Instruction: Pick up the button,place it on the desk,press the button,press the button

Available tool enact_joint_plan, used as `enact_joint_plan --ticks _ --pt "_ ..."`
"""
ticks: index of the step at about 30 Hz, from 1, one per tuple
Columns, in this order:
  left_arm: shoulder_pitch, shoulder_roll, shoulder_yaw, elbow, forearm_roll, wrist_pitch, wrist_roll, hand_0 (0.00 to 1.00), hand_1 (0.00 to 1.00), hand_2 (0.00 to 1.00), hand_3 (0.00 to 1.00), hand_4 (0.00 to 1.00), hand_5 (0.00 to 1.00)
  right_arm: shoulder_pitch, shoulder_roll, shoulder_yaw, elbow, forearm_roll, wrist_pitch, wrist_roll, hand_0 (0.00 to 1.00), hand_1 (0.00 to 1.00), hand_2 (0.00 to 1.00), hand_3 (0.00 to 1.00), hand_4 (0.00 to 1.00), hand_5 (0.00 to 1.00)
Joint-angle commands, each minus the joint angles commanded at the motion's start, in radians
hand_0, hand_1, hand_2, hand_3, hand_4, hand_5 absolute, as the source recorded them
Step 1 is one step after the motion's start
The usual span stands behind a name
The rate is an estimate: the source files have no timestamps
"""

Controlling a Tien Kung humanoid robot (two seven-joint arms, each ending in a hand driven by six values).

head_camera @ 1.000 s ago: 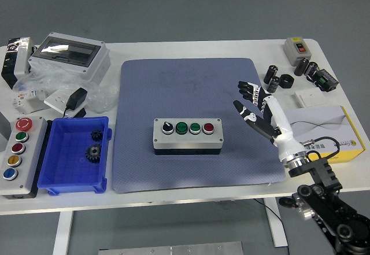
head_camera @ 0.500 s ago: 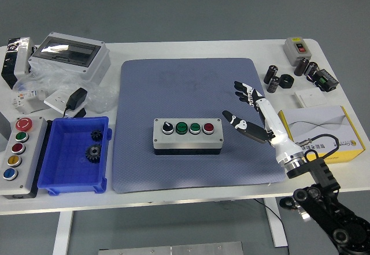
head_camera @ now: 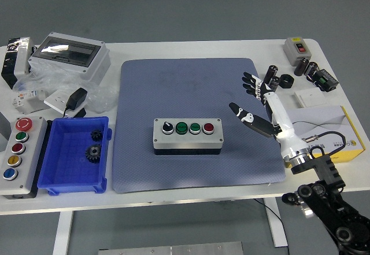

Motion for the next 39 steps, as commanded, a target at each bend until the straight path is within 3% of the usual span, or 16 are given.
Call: enact_joint_plan --ticks 8,13,28,39 --pt "0.015 -0.021 -0.039 0.000 0.024 0.003 0.008 0.620 0.659 0.615 0.710 0.713 0.293 -0.003 -0.002 0.006 0.004 0.019 0.009 0.000 0.880 0.885 0.926 0.948 0.943 0.465" --pt "0.000 -0.032 -0.074 0.000 0.074 -0.002 0.010 0.620 0.659 0.614 0.710 0.712 0.292 -0.002 -0.007 0.013 0.001 0.028 0.009 0.006 0.881 0.885 0.926 0.949 0.951 0.466" --pt "-0.007 -0.040 -0.075 0.000 0.059 0.001 -0.001 0.621 0.659 0.614 0.710 0.710 0.290 0.000 -0.020 0.043 0.030 0.004 0.003 0.003 0.879 0.881 0.924 0.944 0.955 0.472" --pt "-0.004 -0.030 -0.071 0.000 0.054 0.002 -0.001 0.622 0.660 0.613 0.710 0.711 0.288 0.000 -0.027 0.053 0.038 -0.006 0.000 0.000 0.883 0.883 0.925 0.946 0.954 0.477"
